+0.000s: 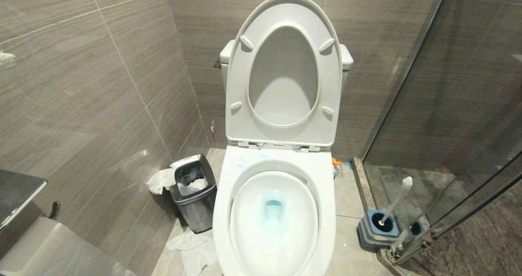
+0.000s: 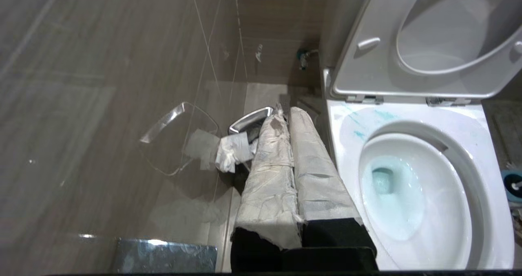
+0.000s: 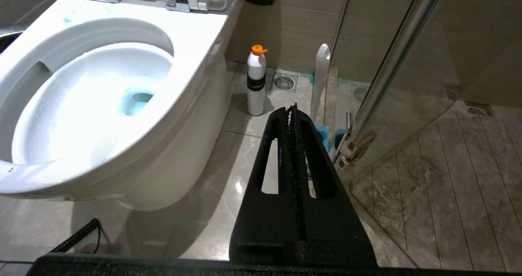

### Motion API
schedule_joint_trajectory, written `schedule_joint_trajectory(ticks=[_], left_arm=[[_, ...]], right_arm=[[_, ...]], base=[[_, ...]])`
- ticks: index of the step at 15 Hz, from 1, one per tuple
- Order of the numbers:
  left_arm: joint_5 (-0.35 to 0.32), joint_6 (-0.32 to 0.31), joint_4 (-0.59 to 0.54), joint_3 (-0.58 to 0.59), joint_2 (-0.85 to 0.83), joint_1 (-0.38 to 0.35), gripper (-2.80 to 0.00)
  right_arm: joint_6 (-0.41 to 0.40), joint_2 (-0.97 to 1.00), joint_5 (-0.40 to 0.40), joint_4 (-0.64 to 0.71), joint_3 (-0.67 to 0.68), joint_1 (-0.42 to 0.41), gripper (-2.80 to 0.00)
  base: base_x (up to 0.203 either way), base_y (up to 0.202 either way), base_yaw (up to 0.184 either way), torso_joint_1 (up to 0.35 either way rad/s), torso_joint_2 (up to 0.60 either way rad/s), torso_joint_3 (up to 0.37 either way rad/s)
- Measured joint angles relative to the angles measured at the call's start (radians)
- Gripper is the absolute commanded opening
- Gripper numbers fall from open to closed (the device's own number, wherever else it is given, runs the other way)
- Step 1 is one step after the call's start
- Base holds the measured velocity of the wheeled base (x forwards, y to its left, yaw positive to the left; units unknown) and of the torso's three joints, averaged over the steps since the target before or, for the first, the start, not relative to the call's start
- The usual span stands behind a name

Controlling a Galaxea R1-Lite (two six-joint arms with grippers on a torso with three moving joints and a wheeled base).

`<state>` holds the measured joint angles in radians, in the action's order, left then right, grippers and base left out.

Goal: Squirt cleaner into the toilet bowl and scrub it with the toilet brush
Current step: Flush the toilet

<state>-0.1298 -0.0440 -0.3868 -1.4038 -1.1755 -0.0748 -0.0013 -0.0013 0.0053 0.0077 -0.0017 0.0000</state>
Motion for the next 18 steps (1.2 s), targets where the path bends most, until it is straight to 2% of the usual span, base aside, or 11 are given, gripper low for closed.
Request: schedule_joint_trajectory(ticks=[8,18], left_arm=[[-0.003,0.000,-0.001,-0.152,-0.113,-0.008,-2.80],[-0.004,0.001,0.000,-0.184,-0.152,-0.006,-2.80]], right_arm=[[0.000,0.000,0.000,0.000,0.000,0.000,-2.80],[0.000,0.000,0.000,0.000,0.000,0.000,-2.80]], base=[[0.000,0.000,0.000,0.002,0.00,-0.145],[0.000,0.000,0.000,0.003,0.00,-0.196]])
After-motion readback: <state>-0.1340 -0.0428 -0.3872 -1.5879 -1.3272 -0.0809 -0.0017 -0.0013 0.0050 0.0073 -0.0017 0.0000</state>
